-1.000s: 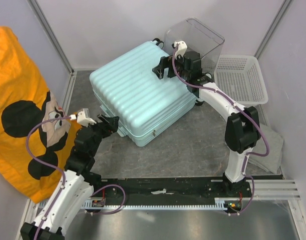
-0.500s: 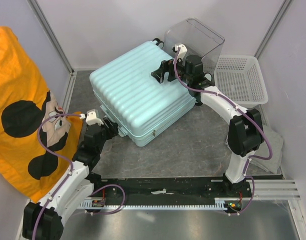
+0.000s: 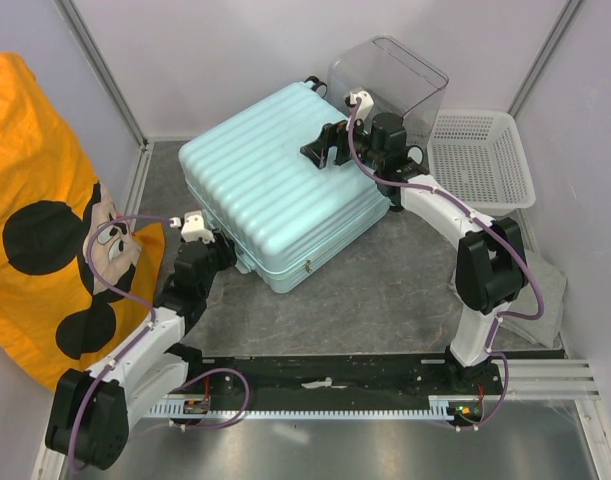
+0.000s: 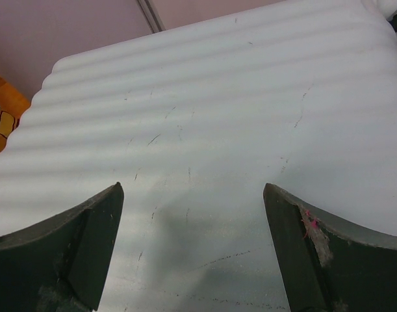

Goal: Open, take out, and arrange the luggage
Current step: Adjust the luggage at the center of the board.

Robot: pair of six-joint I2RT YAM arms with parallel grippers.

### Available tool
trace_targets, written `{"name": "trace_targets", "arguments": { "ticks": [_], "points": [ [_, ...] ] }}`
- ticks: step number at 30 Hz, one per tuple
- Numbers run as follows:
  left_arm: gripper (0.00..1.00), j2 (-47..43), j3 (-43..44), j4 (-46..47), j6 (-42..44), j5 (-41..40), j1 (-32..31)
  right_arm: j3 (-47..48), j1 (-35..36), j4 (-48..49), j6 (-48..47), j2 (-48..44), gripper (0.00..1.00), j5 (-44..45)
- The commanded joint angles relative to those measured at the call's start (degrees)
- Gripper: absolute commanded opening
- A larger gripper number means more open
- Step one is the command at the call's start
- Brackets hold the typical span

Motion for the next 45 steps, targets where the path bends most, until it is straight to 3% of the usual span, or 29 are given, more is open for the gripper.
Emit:
{"name": "trace_targets", "arguments": {
  "ticks": [1, 10, 15, 22, 30, 39, 45],
  "points": [
    [0.57, 0.8, 0.9, 6.3, 3.1, -1.8, 0.1, -3.1, 0.1, -3.2, 1.1, -1.3, 0.96, -1.8],
    [0.49, 4.7, 1.2, 12.0, 6.7, 1.4, 0.0, -6.9, 0.1, -3.2, 0.8, -3.2, 0.96, -2.1],
    [0.36, 5.6, 1.1, 13.6, 7.4, 0.9, 0.0, -8.1, 0.2, -3.4, 0.6, -3.8, 0.96, -2.2],
    [0.02, 6.7, 1.7, 14.4, 7.4, -2.2, 0.1, -10.0, 0.2, -3.6, 0.7, -5.8, 0.96, -2.1],
    [0.02, 9.2, 3.9, 14.4, 5.4, -5.2, 2.9, -12.7, 2.5, -5.5, -2.9, -9.4, 0.97, 1.0],
    [0.02, 13.8, 8.3, 15.2, 2.6, 0.5, 11.3, -16.9, 7.3, -8.0, -8.6, -16.5, 0.97, 9.5],
    [0.01, 16.7, 10.1, 16.7, 2.0, 4.5, 15.0, -21.8, 9.2, -10.0, -7.5, -25.2, 0.98, 15.4]
  ]
}}
